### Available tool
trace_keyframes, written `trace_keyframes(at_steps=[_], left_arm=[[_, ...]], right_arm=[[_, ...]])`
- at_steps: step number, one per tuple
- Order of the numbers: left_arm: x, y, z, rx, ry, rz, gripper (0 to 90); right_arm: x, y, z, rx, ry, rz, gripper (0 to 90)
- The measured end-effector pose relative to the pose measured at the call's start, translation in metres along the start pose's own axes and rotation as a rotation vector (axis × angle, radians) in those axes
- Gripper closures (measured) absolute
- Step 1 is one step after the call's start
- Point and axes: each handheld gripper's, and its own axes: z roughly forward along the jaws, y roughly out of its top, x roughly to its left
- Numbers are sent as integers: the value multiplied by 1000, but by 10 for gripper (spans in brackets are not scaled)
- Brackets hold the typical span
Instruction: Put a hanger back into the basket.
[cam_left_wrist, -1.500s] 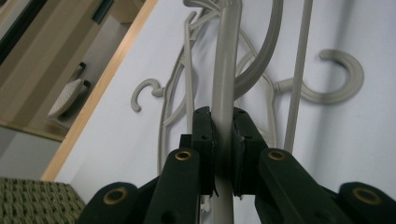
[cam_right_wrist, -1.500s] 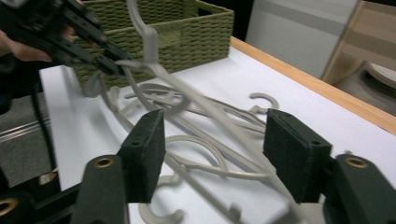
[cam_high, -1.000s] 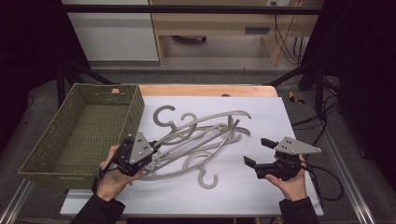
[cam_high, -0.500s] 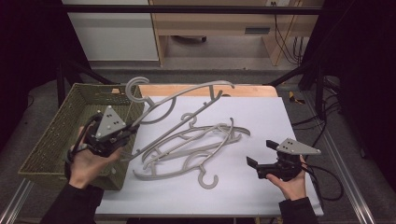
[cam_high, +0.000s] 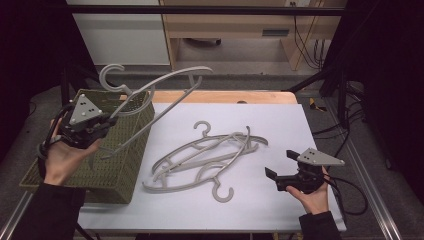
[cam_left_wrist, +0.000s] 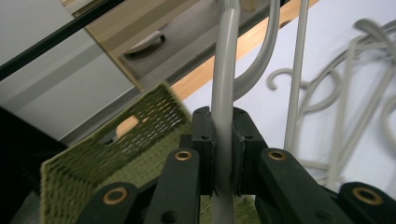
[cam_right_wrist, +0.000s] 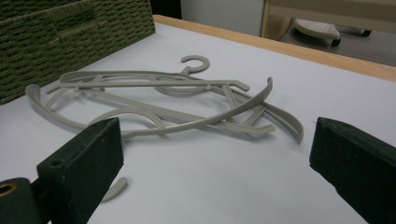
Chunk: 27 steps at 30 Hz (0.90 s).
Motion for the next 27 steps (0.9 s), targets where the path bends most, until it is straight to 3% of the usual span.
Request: trace_keyframes(at_steps=[6, 14, 27], left_arm=[[31, -24, -1, 30, 61, -37, 816], [57, -47, -1, 66, 84, -65, 816], [76, -82, 5, 156, 133, -80, 815]], right_arm=[[0, 0, 0, -2, -3, 4, 26], [1, 0, 0, -1, 6, 4, 25], [1, 0, 1, 6, 10, 0, 26]])
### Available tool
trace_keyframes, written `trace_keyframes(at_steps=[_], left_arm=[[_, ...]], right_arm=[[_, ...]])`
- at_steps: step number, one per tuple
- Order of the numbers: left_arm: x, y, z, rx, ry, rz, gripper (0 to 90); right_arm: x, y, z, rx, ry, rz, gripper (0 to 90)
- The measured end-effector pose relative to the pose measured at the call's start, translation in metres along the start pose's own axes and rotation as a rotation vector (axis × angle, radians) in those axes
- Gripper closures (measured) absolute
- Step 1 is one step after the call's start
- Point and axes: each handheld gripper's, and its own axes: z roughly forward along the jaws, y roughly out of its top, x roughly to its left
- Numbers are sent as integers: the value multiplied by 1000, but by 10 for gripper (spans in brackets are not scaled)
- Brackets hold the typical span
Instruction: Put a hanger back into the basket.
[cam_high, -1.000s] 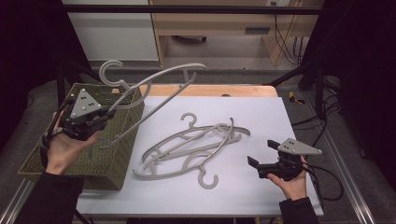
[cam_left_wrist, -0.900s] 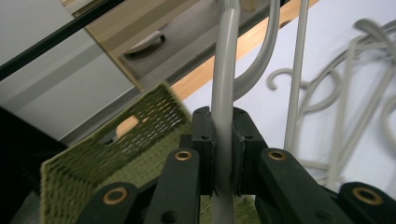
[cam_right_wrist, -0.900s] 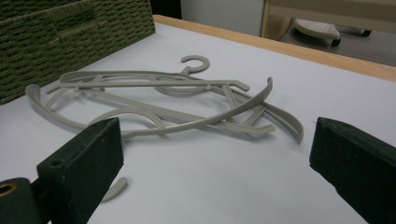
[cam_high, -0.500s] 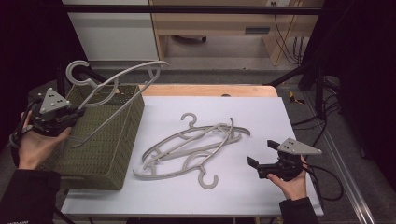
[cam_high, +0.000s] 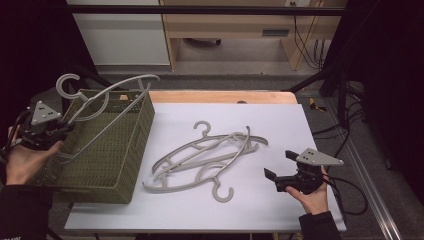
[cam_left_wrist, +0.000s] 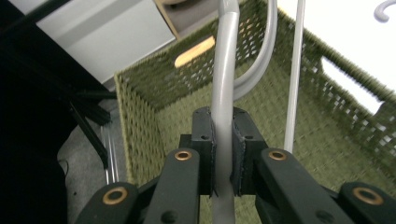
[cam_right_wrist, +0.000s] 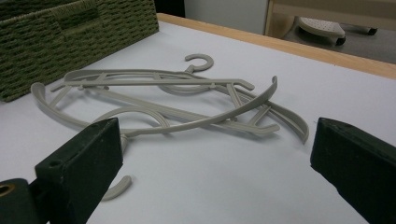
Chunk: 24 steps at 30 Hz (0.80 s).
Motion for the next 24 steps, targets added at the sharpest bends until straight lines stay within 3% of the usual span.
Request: trace_keyframes(at_steps=[11, 18, 24], left_arm=[[14, -25, 12, 84, 52, -8, 815], [15, -35, 17, 127, 49, -9, 814], [9, -40, 32, 161, 33, -17, 814]], right_arm=[[0, -1, 1, 12, 3, -3, 26], [0, -1, 1, 12, 4, -2, 26], [1, -1, 3, 16, 1, -5, 27]])
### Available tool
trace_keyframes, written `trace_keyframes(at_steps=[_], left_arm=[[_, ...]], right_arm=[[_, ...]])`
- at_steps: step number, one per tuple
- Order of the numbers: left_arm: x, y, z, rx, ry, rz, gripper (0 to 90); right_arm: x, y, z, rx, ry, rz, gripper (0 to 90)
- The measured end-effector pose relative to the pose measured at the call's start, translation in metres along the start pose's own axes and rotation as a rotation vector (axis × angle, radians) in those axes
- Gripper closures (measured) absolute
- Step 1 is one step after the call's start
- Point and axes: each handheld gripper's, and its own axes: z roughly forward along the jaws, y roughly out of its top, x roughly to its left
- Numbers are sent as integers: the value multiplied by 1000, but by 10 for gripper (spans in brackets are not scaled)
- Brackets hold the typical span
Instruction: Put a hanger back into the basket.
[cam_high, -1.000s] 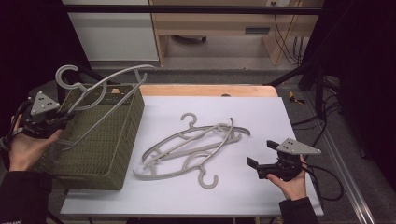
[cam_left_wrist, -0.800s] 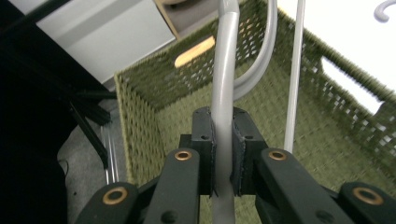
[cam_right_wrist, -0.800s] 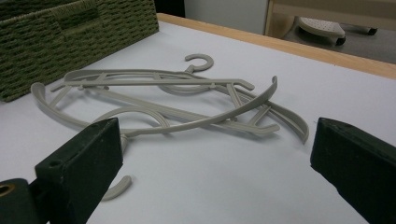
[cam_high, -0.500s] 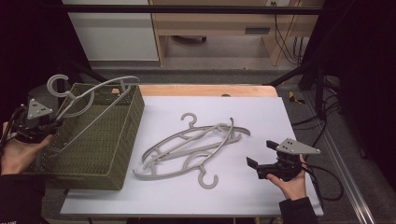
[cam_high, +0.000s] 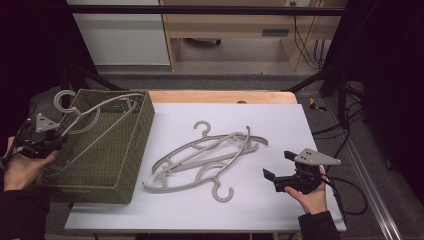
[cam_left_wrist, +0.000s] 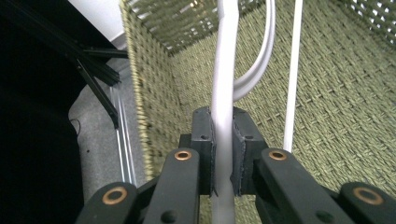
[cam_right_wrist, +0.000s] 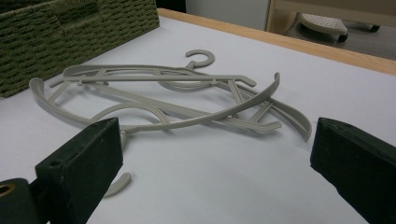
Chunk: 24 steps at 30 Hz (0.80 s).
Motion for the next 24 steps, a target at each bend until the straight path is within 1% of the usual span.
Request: trace_keyframes(at_steps=[6, 8, 11, 12, 13, 14, 15, 16, 17, 18, 19, 20, 21, 24], left_arm=[[-12, -2, 23, 53, -22, -8, 814], [-13, -3, 29, 65, -15, -12, 814], [-12, -7, 34, 76, -18, -49, 812], [-12, -7, 34, 83, -20, -53, 812], [-11, -9, 37, 100, -25, -64, 810], [-11, -9, 37, 100, -25, -64, 810], [-11, -9, 38, 113, -28, -63, 810], [-11, -10, 39, 126, -28, -69, 809], [-13, -10, 41, 130, -26, -83, 808], [-13, -11, 43, 140, -32, -88, 804], [-13, -11, 44, 163, -29, -79, 801], [-13, -12, 45, 176, -16, -76, 800], [-13, -12, 47, 169, -17, -89, 800], [-13, -12, 47, 177, -23, -93, 797]], right_arm=[[0, 0, 0, 0, 3, 3, 27], [0, 0, 0, 5, 2, 3, 27], [0, 0, 1, 5, 1, 1, 27], [0, 0, 1, 5, 2, 1, 27], [1, -1, 1, 7, 4, 2, 27], [1, -1, 1, 7, 4, 2, 27], [1, -1, 1, 7, 3, 1, 27], [1, -1, 1, 9, 7, 0, 27], [1, -1, 1, 8, 3, -1, 27], [0, -1, 1, 10, 6, -5, 27], [0, -1, 1, 10, 5, -4, 27], [1, -1, 1, 10, 6, -4, 27], [1, -1, 1, 10, 6, -4, 27], [1, -1, 1, 12, 5, -5, 27]])
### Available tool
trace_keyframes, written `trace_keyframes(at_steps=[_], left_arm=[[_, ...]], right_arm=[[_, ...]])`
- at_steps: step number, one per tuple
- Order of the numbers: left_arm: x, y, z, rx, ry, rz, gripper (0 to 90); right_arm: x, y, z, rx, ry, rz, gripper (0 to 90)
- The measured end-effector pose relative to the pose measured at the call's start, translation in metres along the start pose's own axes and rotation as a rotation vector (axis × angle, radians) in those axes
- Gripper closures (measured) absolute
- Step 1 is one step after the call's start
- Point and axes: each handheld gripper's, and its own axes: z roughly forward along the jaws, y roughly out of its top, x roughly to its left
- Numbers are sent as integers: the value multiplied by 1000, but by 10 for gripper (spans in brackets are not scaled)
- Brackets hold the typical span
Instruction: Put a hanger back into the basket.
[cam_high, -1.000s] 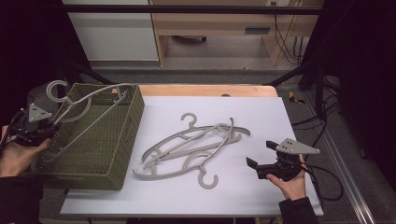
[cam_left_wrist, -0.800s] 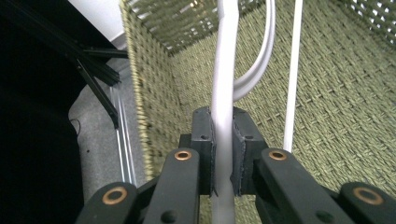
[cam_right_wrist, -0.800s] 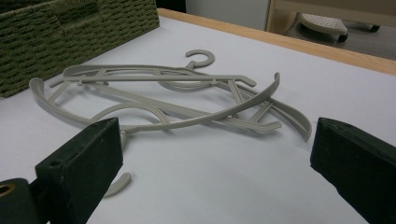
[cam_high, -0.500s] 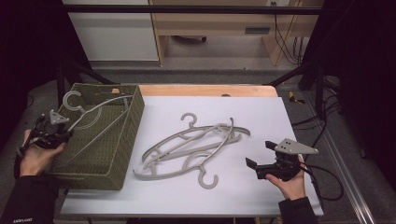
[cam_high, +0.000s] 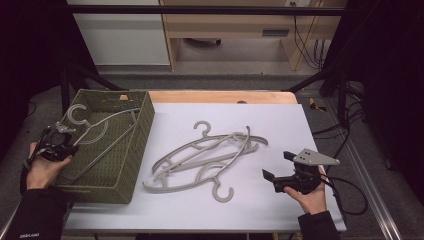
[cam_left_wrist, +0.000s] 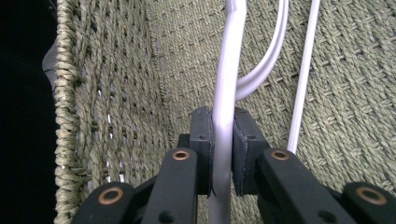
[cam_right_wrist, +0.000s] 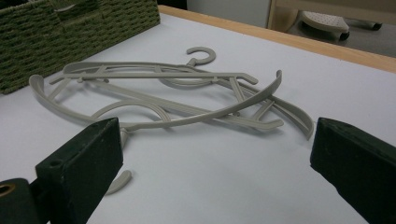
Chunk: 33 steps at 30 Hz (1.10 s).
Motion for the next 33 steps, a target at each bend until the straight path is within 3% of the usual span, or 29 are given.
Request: trace_keyframes(at_steps=[2, 3, 6, 11, 13, 17, 22, 29, 30, 33], left_arm=[[1, 0, -1, 9, 5, 5, 760], [2, -1, -4, -36, 16, -4, 709], [4, -2, -10, -54, 18, -4, 644], [4, -2, -29, -187, -17, -45, 541], [0, -2, -37, -233, -40, -37, 522], [-10, 1, -51, -314, -63, -16, 451], [-21, 6, -65, -388, -140, -52, 397], [-50, 12, -89, -494, -221, -64, 317], [-59, 14, -94, -534, -250, -59, 300], [-70, 15, -99, -562, -265, -34, 240]], right_arm=[[0, 0, 0, -3, -1, 2, 27], [0, 0, -1, -5, -3, 5, 27], [0, 0, -1, -8, -3, 7, 27], [0, 0, -1, -12, -4, 7, 26], [0, 0, -2, -18, -4, 10, 27], [-1, 1, -4, -29, -8, 12, 29], [-2, 1, -5, -35, -4, 9, 30], [-2, 1, -6, -40, -1, 17, 27], [-2, 1, -6, -44, -2, 24, 26], [-2, 1, -6, -48, -3, 25, 26]])
